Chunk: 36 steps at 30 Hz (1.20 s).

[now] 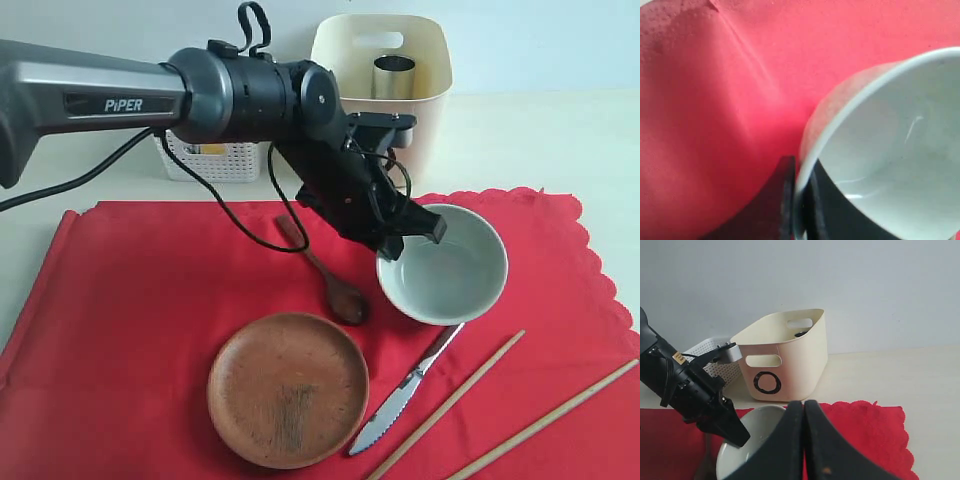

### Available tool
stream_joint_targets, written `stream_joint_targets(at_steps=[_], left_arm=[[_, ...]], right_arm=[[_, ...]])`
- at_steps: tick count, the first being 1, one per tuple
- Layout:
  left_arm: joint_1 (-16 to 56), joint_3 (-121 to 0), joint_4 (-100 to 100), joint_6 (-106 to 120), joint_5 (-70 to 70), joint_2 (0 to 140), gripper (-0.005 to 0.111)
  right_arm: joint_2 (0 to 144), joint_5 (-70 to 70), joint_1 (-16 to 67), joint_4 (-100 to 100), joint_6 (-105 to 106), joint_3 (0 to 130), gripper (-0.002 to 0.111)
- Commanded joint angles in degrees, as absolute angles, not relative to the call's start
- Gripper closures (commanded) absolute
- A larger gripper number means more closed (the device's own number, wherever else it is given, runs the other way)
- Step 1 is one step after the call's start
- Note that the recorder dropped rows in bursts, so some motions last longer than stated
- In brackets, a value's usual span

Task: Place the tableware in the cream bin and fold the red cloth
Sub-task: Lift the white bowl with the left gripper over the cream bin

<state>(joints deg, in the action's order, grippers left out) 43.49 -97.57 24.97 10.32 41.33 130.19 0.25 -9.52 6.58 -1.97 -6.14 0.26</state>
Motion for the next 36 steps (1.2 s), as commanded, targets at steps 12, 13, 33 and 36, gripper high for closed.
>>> stream_joint_targets(at_steps=[12, 13, 33, 36], left_arm=[[43.1, -97.5, 23.5, 10.4, 43.9, 117.5, 0.107], [43.0, -97.5, 22.9, 10.4, 43.1, 116.3, 0.107], [35.2, -97.5, 24.3, 10.2, 4.0, 117.2, 0.107], [35.2, -97.5, 24.2, 10.3, -2.0, 119.6, 0.107]], right_arm=[[0.0, -8.9, 6.7, -1.6, -6.0, 0.0, 0.108], [0.0, -8.9, 6.7, -1.6, -6.0, 0.0, 0.108], [0.0, -8.9, 6.7, -1.6, -6.0, 0.0, 0.108], [0.0, -8.9, 6.7, -1.6, -6.0, 0.0, 0.108]])
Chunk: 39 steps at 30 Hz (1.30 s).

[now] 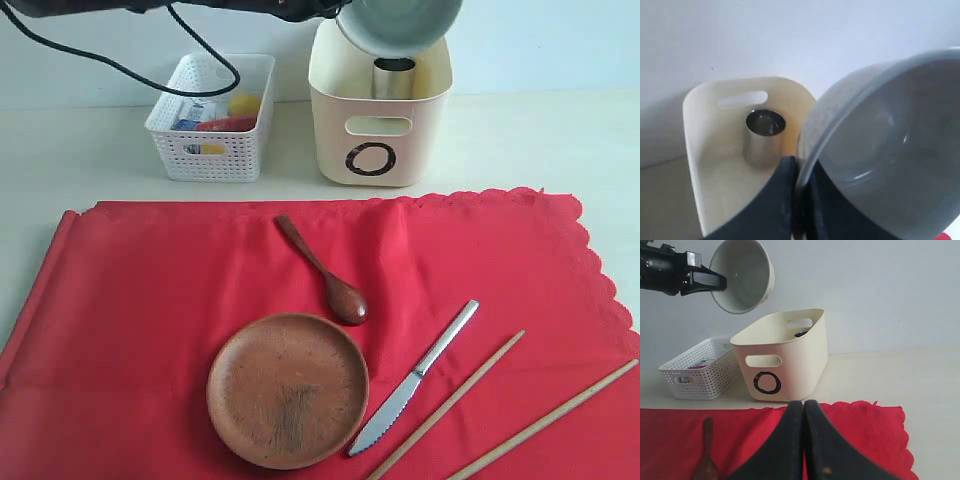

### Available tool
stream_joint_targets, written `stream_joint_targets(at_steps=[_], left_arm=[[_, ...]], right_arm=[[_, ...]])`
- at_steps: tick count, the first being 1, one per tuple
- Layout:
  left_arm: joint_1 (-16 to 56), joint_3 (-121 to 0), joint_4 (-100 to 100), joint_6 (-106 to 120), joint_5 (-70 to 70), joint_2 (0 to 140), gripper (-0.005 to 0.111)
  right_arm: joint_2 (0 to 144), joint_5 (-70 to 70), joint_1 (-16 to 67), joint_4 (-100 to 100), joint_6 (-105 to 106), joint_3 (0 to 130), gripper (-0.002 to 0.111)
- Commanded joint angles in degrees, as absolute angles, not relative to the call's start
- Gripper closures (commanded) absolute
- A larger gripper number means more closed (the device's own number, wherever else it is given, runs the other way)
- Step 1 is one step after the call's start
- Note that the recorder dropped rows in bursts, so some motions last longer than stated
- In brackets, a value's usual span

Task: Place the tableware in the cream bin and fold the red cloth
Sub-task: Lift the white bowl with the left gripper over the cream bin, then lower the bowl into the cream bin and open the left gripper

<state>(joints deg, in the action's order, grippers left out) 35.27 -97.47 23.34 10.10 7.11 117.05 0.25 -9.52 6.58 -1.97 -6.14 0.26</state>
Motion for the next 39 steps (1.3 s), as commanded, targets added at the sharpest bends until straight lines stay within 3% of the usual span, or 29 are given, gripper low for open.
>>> stream_joint_targets(at_steps=[1, 9, 11, 16, 21, 39], left_arm=[[35.2, -97.5, 24.2, 10.3, -2.9, 120.1, 0.107], [35.2, -97.5, 24.2, 10.3, -5.5, 123.9, 0.104], [35.2, -97.5, 24.2, 10.3, -6.2, 124.5, 0.095], [35.2, -97.5, 24.2, 10.3, -6.3, 125.5, 0.059], [35.2, -97.5, 24.2, 10.3, -6.2, 125.7, 0.038], [35.2, -97.5, 23.2, 10.3, 7.9, 122.9, 0.037]], right_arm=[[0.0, -8.9, 6.7, -1.6, -6.0, 0.0, 0.108], [0.0, -8.9, 6.7, -1.6, -6.0, 0.0, 0.108], [0.0, -8.9, 6.7, -1.6, -6.0, 0.0, 0.108], [0.0, -8.9, 6.7, -1.6, -6.0, 0.0, 0.108], [0.0, -8.9, 6.7, -1.6, -6.0, 0.0, 0.108], [0.0, -8.9, 6.7, -1.6, -6.0, 0.0, 0.108]])
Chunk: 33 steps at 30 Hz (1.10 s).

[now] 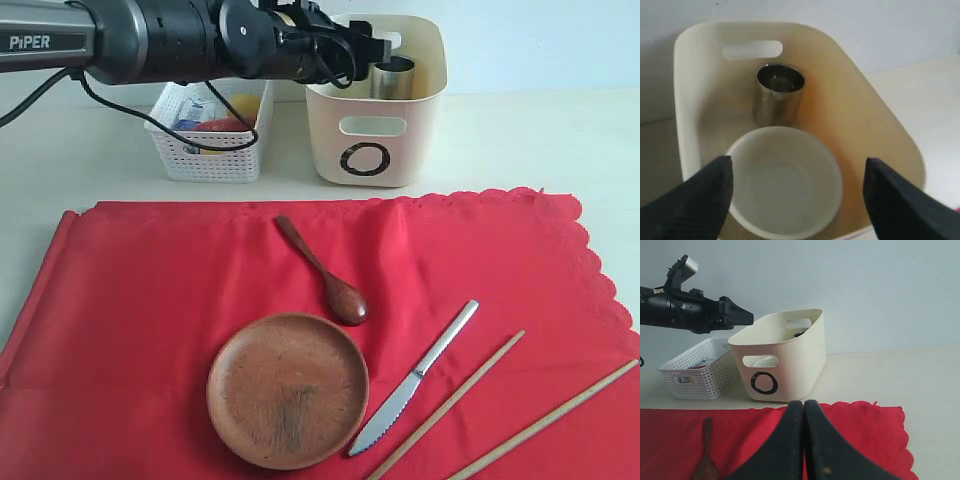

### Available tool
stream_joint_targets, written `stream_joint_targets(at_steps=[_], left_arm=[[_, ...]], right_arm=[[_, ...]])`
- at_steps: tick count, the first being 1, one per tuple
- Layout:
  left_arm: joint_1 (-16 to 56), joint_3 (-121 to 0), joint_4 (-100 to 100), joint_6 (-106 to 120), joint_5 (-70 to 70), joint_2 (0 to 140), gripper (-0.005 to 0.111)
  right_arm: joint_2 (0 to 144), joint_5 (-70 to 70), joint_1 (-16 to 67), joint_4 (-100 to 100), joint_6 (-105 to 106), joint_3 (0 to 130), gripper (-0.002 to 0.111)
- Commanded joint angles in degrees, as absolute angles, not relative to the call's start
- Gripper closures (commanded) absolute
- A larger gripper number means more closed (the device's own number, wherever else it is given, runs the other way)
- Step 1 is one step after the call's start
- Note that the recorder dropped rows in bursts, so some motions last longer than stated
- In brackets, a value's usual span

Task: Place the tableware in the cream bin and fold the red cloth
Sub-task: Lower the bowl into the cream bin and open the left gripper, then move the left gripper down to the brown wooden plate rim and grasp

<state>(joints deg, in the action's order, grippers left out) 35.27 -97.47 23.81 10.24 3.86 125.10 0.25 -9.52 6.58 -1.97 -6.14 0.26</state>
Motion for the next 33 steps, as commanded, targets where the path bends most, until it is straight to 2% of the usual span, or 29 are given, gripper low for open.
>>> stream_joint_targets(at_steps=[1, 11, 23, 33], left_arm=[[35.2, -97.5, 22.7, 10.3, 9.1, 122.1, 0.037], [35.2, -97.5, 17.6, 11.3, 28.0, 114.9, 0.037], [35.0, -96.8, 9.8, 16.3, 67.5, 111.7, 0.037], [33.1, -84.2, 9.2, 22.5, 65.1, 115.2, 0.037]], right_arm=[[0.0, -8.9, 6.7, -1.6, -6.0, 0.0, 0.108], [0.0, -8.9, 6.7, -1.6, -6.0, 0.0, 0.108], [0.0, -8.9, 6.7, -1.6, -6.0, 0.0, 0.108], [0.0, -8.9, 6.7, -1.6, -6.0, 0.0, 0.108]])
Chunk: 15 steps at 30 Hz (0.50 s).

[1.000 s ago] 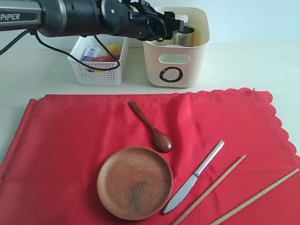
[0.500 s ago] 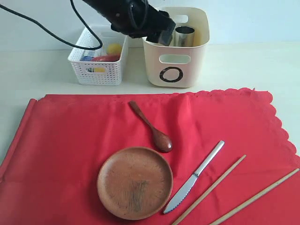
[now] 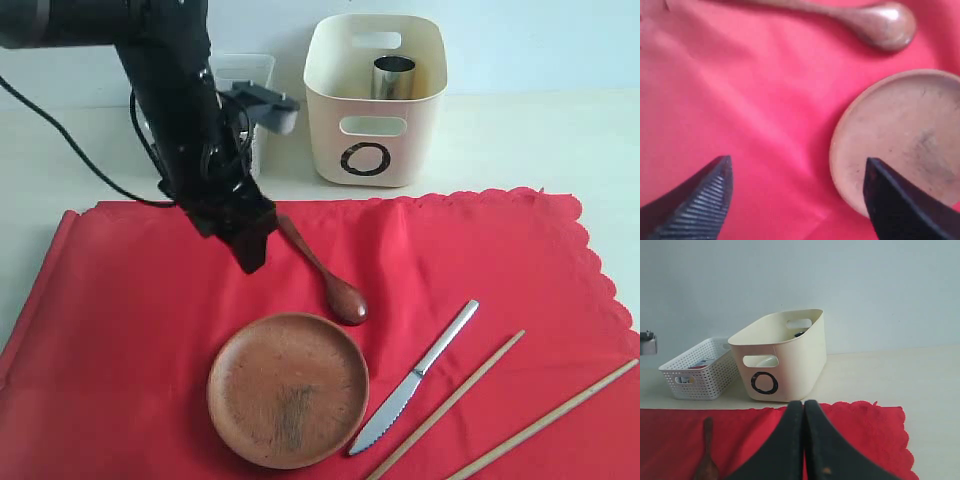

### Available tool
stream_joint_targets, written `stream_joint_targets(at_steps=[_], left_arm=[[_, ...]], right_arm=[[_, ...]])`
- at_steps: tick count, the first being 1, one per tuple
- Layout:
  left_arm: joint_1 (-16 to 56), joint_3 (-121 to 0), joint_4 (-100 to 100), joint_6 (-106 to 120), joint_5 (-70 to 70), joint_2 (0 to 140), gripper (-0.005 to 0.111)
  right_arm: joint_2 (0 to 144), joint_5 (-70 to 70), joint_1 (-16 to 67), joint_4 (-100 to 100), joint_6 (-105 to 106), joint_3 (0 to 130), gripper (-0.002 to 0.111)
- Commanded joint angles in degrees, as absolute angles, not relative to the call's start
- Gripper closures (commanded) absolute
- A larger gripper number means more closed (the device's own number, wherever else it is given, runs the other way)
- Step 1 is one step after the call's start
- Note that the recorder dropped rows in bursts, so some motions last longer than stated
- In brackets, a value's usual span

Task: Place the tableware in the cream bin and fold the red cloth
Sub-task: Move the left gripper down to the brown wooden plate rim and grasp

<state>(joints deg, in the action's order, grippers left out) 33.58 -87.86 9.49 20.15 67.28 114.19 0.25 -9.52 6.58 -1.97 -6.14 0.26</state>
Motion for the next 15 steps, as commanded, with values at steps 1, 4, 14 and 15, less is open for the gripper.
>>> stream_joint_targets(at_steps=[1, 4, 14, 15], left_arm=[[33.1, -83.6, 9.4, 23.3, 64.6, 115.5, 0.037], [33.1, -82.6, 11.5, 25.9, 63.8, 116.7, 0.037], [33.1, -82.5, 20.6, 31.7, 63.5, 122.0, 0.037], [33.1, -82.5, 21.7, 33.3, 63.8, 122.5, 0.037]], right_arm=[[0.0, -8.9, 6.7, -1.6, -6.0, 0.0, 0.108], [0.0, -8.9, 6.7, -1.6, -6.0, 0.0, 0.108], [0.0, -8.9, 6.7, -1.6, -6.0, 0.0, 0.108], [0.0, -8.9, 6.7, -1.6, -6.0, 0.0, 0.108]])
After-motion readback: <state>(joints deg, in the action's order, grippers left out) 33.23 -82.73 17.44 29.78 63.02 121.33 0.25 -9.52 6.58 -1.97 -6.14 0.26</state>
